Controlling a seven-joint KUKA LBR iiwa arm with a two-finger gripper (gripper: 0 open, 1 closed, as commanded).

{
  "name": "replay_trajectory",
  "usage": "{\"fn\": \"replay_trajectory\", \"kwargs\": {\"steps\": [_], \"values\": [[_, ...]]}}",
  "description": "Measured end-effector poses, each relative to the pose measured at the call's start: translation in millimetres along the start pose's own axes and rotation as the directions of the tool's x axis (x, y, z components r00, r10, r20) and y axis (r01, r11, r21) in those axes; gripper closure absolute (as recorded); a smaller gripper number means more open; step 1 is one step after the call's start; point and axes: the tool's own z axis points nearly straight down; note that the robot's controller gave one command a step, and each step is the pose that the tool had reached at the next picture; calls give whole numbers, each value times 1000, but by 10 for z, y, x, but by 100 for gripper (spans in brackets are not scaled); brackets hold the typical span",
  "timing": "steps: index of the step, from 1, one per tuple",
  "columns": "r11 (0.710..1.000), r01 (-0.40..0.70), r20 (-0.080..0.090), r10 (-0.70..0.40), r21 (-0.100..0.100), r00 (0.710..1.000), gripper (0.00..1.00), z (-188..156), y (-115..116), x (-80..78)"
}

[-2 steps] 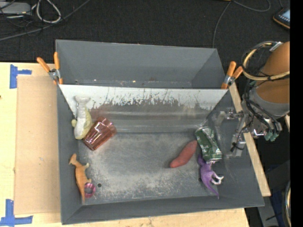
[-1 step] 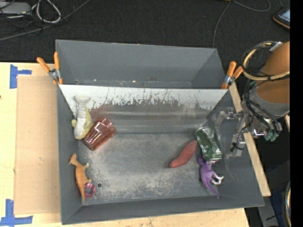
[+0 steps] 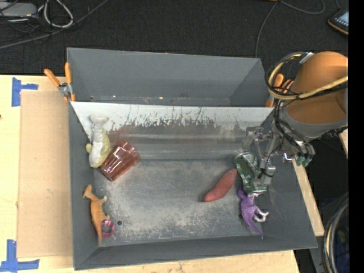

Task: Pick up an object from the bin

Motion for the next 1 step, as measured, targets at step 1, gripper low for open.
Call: {"fn": "replay_trajectory", "kwargs": {"steps": [1], "values": [[1000, 1, -11, -1, -3, 1000, 0, 96, 437, -103]]}}
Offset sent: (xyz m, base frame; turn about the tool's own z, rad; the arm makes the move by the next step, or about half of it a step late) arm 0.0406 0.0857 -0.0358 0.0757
